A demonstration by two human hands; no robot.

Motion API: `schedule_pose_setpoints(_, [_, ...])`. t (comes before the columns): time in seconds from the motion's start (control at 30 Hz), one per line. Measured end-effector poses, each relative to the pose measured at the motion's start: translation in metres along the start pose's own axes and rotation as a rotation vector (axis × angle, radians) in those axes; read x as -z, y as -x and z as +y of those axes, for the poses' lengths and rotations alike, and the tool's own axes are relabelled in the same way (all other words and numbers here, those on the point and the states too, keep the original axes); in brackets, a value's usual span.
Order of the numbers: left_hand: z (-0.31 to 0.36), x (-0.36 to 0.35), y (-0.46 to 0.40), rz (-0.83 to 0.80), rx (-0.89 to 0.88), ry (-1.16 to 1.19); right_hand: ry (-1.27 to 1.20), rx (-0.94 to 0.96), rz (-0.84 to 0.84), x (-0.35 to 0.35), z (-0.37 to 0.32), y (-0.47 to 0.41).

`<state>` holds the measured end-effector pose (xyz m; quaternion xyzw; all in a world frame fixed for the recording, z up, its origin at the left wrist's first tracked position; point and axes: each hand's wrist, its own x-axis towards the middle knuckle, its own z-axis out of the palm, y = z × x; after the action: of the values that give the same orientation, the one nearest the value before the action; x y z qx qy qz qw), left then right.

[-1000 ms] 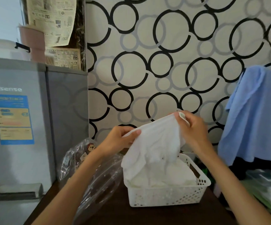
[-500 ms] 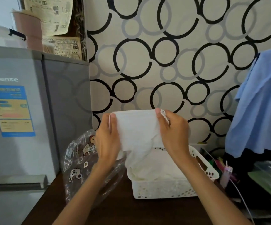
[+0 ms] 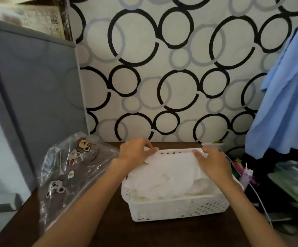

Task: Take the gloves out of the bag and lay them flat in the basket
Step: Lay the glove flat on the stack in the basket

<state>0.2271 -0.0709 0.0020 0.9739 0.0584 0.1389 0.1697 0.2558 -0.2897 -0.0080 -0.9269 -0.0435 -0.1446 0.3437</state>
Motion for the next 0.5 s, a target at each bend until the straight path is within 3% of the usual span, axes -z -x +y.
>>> schedule_pose_setpoints(0.23, [-0.027, 0.005, 0.021, 0.096, 0.079, 0.316, 0.085, 0.014, -0.048, -0.011, 0.01, -0.007])
schedule_pose_setpoints(0.5, [-0.033, 0.02, 0.06, 0.036, 0.026, 0.379, 0.103, 0.009, -0.051, -0.014, 0.005, -0.007])
